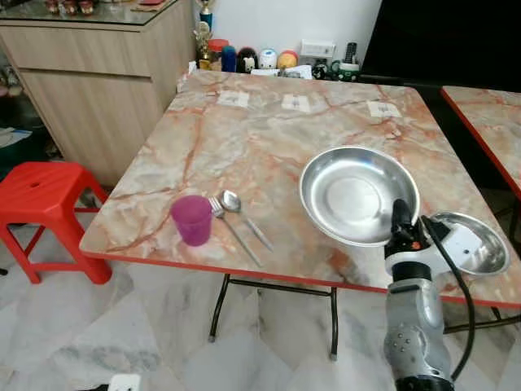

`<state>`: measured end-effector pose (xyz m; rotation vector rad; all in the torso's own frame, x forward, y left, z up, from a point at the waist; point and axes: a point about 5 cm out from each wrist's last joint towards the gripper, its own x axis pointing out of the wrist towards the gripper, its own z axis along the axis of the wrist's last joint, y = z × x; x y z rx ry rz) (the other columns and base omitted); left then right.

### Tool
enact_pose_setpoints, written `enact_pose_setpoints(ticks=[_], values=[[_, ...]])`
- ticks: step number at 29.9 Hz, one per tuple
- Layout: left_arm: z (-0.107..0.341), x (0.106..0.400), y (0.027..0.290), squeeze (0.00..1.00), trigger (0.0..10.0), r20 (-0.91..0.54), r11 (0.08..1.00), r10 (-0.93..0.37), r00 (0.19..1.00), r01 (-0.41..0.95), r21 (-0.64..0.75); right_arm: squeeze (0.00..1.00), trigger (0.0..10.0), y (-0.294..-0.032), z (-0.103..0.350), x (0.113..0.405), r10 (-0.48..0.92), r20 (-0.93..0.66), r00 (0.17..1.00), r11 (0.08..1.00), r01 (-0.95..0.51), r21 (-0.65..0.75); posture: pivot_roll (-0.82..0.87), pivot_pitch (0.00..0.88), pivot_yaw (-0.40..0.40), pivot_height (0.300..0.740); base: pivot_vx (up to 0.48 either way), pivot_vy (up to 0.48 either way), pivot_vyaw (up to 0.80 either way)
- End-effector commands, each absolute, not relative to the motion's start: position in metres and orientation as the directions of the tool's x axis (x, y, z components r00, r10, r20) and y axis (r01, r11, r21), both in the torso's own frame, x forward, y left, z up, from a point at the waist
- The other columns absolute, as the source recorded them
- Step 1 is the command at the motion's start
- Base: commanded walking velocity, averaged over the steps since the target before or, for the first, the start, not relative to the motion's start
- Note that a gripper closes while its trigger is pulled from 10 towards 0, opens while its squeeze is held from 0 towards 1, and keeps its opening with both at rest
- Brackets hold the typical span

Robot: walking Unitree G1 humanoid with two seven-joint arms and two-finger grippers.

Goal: Setting the table

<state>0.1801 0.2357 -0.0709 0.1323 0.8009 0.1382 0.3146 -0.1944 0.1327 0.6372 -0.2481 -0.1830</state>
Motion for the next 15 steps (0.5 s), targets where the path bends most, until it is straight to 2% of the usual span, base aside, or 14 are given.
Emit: enact_pose_setpoints(ticks=[1, 15], values=[[-0.0743, 0.1723, 0.2383, 0.0, 10.0, -0.721, 0.981, 0.183, 0.668, -0.073, 0.181, 0.0, 10.0, -0.1935, 0.1407, 0.3139, -0.245, 0.207, 0.947, 0.787, 0.07, 0.613, 0.04, 0.063, -0.062, 0.74, 0.0, -0.465, 0.0], [-0.0745, 0.1724, 0.2365, 0.0, 10.0, -0.721, 0.981, 0.173, 0.671, -0.057, 0.183, 0.0, 10.0, -0.1921, 0.1423, 0.3137, -0.248, 0.213, 0.945, 0.778, 0.063, 0.625, 0.04, 0.055, -0.058, 0.74, 0.0, -0.467, 0.0]])
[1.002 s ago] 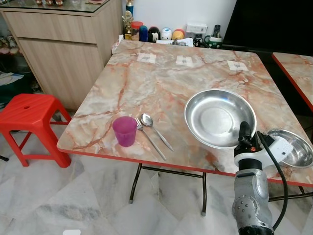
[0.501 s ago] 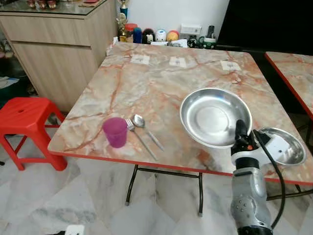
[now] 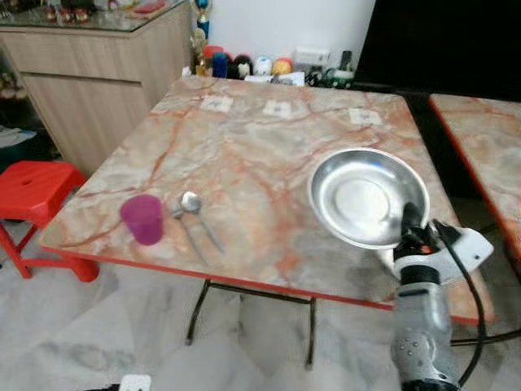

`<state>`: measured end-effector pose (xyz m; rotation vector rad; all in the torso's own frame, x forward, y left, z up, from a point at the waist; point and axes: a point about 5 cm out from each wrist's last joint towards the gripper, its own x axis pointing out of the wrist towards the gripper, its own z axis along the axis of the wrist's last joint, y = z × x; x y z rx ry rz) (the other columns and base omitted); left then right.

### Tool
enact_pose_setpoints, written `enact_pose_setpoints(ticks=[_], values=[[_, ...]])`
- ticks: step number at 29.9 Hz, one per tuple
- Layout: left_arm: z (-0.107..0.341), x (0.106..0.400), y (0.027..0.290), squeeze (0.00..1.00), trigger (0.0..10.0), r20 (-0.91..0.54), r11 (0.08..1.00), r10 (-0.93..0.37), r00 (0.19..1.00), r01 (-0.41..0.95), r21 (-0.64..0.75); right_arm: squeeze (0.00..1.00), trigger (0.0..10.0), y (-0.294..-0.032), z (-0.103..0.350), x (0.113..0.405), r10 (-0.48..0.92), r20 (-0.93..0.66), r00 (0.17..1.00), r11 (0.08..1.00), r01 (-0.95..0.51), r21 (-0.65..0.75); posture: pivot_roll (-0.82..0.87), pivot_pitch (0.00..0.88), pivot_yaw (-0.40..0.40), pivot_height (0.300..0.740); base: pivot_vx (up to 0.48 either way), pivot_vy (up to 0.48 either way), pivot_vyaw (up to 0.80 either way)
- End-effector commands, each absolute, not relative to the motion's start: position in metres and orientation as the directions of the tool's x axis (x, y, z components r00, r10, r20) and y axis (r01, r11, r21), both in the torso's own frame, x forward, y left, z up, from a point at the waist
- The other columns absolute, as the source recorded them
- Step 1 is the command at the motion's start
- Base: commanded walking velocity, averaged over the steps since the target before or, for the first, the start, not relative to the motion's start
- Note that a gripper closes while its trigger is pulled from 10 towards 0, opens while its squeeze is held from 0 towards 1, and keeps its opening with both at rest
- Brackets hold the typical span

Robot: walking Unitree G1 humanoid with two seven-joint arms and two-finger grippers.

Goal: Setting the table

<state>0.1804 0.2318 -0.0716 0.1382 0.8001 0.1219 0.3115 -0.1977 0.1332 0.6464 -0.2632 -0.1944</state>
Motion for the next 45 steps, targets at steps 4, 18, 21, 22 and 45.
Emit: enact_pose_setpoints(ticks=[4, 18, 21, 22, 45], values=[[-0.0739, 0.1738, 0.2359, 0.0, 10.0, -0.718, 0.982, 0.172, 0.674, -0.057, 0.182, 0.0, 10.0, -0.1925, 0.1437, 0.314, -0.252, 0.219, 0.943, 0.775, 0.061, 0.629, 0.04, 0.07, -0.063, 0.74, 0.0, -0.469, 0.0], [-0.0757, 0.171, 0.234, 0.0, 10.0, -0.722, 0.982, 0.176, 0.669, -0.066, 0.178, 0.0, 10.0, -0.1933, 0.1434, 0.3133, -0.258, 0.211, 0.943, 0.774, 0.071, 0.63, 0.04, 0.093, -0.065, 0.74, 0.0, -0.469, -0.29], [-0.0757, 0.1707, 0.2348, 0.0, 10.0, -0.723, 0.981, 0.179, 0.668, -0.069, 0.179, 0.0, 10.0, -0.1917, 0.1438, 0.3139, -0.254, 0.213, 0.943, 0.777, 0.069, 0.625, 0.04, 0.096, -0.065, 0.74, 0.0, -0.469, 0.0], [-0.0757, 0.1707, 0.2348, 0.0, 10.0, -0.723, 0.981, 0.179, 0.668, -0.069, 0.179, 0.0, 10.0, -0.1915, 0.1438, 0.3139, -0.254, 0.213, 0.944, 0.778, 0.068, 0.624, 0.04, 0.096, -0.065, 0.74, 0.0, -0.469, 0.0], [-0.0762, 0.1706, 0.233, 0.0, 10.0, -0.726, 0.983, 0.168, 0.667, -0.059, 0.173, 0.0, 10.0, -0.1947, 0.1424, 0.3139, -0.274, 0.203, 0.94, 0.777, 0.092, 0.623, 0.02, 0.099, -0.059, 0.74, 0.0, -0.469, 0.0]])
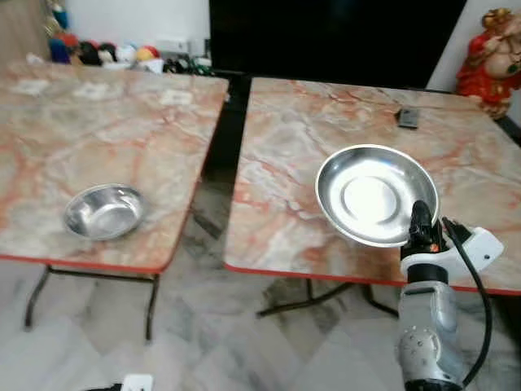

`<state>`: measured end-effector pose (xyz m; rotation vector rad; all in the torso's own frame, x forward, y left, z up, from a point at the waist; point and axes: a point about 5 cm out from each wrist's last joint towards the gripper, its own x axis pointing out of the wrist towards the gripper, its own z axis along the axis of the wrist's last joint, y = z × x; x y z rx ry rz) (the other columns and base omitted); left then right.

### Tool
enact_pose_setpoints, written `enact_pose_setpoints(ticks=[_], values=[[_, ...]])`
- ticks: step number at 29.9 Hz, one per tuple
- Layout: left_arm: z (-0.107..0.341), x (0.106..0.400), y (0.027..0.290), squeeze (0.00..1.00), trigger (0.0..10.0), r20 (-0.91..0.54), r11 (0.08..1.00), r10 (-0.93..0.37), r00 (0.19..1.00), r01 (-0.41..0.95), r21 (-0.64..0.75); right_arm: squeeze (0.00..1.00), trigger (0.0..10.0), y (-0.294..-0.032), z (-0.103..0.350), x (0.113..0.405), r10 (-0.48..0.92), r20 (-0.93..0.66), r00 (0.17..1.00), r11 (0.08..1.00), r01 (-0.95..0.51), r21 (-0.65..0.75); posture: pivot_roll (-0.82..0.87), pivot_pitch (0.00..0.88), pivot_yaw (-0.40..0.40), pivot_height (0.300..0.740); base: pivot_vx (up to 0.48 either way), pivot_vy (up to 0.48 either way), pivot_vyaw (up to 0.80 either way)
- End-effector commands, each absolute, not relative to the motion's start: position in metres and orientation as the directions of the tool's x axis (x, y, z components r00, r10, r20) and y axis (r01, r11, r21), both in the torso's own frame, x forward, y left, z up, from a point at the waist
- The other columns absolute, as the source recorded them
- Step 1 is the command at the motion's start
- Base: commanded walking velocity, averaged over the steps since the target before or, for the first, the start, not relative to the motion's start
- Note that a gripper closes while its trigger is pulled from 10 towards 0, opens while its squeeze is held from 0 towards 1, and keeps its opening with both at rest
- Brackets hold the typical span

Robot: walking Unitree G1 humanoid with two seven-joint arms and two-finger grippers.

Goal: Setting the table

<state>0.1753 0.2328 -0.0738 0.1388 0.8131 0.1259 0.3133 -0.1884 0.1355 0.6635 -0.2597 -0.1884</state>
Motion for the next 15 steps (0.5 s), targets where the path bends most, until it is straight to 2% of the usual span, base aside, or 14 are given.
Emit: enact_pose_setpoints(ticks=[1, 6, 15], values=[[-0.0762, 0.1706, 0.2331, 0.0, 10.0, -0.727, 0.983, 0.167, 0.667, -0.058, 0.173, 0.0, 10.0, -0.195, 0.1423, 0.3141, -0.276, 0.202, 0.94, 0.776, 0.094, 0.623, 0.02, 0.099, -0.059, 0.74, 0.0, -0.469, 0.0], [-0.0762, 0.1708, 0.233, 0.0, 10.0, -0.727, 0.983, 0.165, 0.666, -0.055, 0.173, 0.0, 10.0, -0.1958, 0.1423, 0.3144, -0.279, 0.2, 0.939, 0.776, 0.098, 0.623, 0.02, 0.099, -0.059, 0.74, 0.0, -0.467, 0.0], [-0.0771, 0.1702, 0.2303, 0.0, 10.0, -0.732, 0.987, 0.145, 0.666, -0.048, 0.152, 0.0, 10.0, -0.1989, 0.1404, 0.3136, -0.296, 0.192, 0.936, 0.772, 0.116, 0.625, 0.02, 0.087, -0.055, 0.74, 0.0, 0.0, 0.0]])
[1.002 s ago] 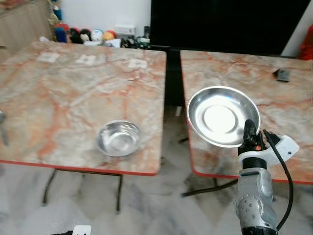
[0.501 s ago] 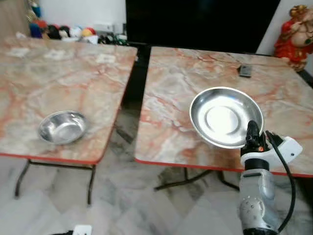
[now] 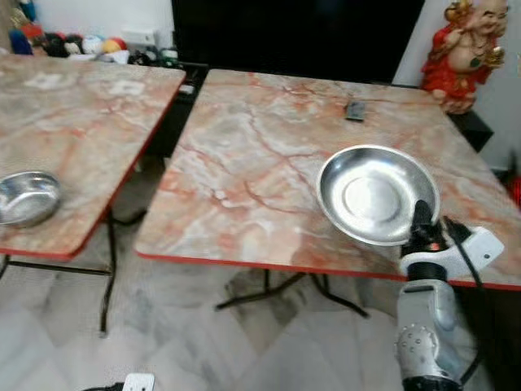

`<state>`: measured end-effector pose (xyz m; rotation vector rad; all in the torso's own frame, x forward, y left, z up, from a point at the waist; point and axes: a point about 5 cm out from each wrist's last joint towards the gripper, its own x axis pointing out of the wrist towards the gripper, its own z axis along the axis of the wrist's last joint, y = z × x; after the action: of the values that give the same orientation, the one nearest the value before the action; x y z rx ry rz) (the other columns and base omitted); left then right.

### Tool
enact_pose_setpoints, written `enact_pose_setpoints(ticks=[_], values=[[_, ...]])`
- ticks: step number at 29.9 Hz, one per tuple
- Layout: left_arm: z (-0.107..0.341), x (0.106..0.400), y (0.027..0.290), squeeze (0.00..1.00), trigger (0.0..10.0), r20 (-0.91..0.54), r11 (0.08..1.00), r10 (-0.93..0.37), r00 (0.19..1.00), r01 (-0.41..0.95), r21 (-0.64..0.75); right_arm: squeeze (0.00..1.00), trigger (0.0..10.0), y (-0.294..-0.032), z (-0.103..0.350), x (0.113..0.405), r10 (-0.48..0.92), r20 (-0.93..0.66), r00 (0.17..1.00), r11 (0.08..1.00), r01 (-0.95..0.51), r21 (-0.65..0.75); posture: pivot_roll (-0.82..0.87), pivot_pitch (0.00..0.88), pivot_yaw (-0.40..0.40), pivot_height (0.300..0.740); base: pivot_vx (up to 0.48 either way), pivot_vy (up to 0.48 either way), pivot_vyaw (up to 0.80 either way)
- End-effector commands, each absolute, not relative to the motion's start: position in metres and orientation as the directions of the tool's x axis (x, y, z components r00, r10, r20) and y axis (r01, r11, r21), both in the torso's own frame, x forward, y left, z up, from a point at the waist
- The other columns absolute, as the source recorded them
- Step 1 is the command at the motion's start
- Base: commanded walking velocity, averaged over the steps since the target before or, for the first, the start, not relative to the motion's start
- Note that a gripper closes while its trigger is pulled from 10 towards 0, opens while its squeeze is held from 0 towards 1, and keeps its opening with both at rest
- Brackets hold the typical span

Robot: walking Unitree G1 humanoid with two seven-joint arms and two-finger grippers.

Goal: Setting the table

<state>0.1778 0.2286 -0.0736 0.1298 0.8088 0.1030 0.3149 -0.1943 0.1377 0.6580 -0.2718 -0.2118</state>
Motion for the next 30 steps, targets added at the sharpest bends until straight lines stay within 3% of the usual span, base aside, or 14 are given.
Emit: enact_pose_setpoints(ticks=[1, 7, 14, 30], values=[[-0.0774, 0.1697, 0.2305, 0.0, 10.0, -0.734, 0.988, 0.143, 0.664, -0.048, 0.149, 0.0, 10.0, -0.1986, 0.1401, 0.3136, -0.297, 0.19, 0.936, 0.771, 0.117, 0.626, 0.02, 0.086, -0.054, 0.74, 0.0, 0.0, 0.0], [-0.0777, 0.1685, 0.2318, 0.0, 10.0, -0.739, 0.988, 0.144, 0.658, -0.048, 0.15, 0.0, 10.0, -0.1975, 0.1385, 0.3144, -0.298, 0.178, 0.938, 0.762, 0.121, 0.637, 0.03, 0.087, -0.052, 0.74, 0.0, 0.0, 0.0], [-0.0772, 0.1698, 0.2321, 0.0, 10.0, -0.738, 0.988, 0.144, 0.659, -0.053, 0.146, 0.0, 10.0, -0.1981, 0.1374, 0.3152, -0.297, 0.168, 0.94, 0.763, 0.128, 0.633, 0.02, 0.097, -0.054, 0.74, 0.0, 0.0, -0.71], [-0.0789, 0.1671, 0.2307, 0.0, 10.0, -0.744, 0.988, 0.146, 0.652, -0.057, 0.144, 0.0, 10.0, -0.1967, 0.1373, 0.3163, -0.302, 0.169, 0.938, 0.763, 0.132, 0.632, 0.03, 0.106, -0.063, 0.74, 0.102, 0.0, 0.0]])
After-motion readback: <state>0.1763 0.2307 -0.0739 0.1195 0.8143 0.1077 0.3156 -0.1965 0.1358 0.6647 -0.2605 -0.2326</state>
